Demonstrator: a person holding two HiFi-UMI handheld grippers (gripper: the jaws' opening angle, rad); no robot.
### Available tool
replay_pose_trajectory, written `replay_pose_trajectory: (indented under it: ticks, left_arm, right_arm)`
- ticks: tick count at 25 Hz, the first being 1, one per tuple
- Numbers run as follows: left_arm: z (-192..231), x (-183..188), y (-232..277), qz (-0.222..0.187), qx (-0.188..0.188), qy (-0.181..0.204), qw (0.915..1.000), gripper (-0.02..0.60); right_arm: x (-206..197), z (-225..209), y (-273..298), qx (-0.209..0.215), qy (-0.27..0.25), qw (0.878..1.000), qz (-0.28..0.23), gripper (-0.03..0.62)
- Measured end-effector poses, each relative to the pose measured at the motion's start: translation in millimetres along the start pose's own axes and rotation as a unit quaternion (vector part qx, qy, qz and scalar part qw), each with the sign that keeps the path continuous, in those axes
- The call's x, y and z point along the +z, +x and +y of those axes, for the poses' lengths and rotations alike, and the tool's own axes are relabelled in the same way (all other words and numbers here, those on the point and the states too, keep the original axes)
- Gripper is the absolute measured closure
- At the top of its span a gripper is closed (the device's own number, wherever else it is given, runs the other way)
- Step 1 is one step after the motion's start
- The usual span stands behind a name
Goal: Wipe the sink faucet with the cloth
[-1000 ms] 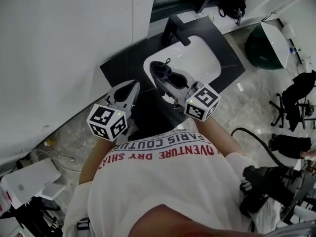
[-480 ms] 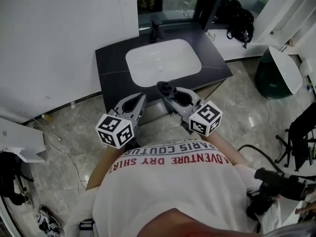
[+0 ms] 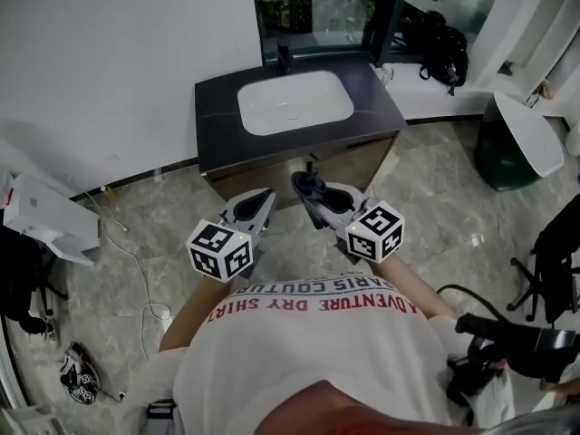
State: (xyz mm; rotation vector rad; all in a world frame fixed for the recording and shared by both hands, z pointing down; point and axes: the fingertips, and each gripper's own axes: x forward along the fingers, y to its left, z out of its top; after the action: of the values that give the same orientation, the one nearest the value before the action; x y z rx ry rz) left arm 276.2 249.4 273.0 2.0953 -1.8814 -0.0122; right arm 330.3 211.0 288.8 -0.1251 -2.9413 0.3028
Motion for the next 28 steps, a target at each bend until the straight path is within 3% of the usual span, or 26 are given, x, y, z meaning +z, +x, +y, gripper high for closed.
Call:
replay_pose_trajectory:
  ticks: [5, 11, 16, 21, 28]
  left_arm:
    - [-48.8, -37.9, -70.9, -0.008, -0.01, 0.004, 0.9999, 0.58]
    - [-117.2, -109.1, -202.8, 0.009, -0.025, -0.01, 0.9996, 0.58]
    - [-164.5, -118.0, -283.7, 0.019, -0.043, 0.003, 0.9989, 0.58]
    - [-207.9, -113.0, -328.3, 0.001, -0.066, 0.016, 0.9977, 0.58]
    - [-239.9, -107.5, -349.5, -0.011, -0.076, 0.024, 0.9968, 0.58]
  right_arm:
    - [-33.0, 88.1, -32.5, -0.002, 0.006, 1.0, 0.003, 0.517]
    - [-90.9, 224.6, -80.0, -0.026, 0.045, 0.999, 0.0, 0.517]
    - [-92.7, 313.9, -109.9, -0.037, 0.061, 0.997, -0.01, 0.517]
    - [-84.4, 363.6, -144.3, -0.051, 0.052, 0.997, -0.026, 0.517]
    - [-77.5, 390.8, -168.8, -0.054, 0.035, 0.998, -0.023, 0.517]
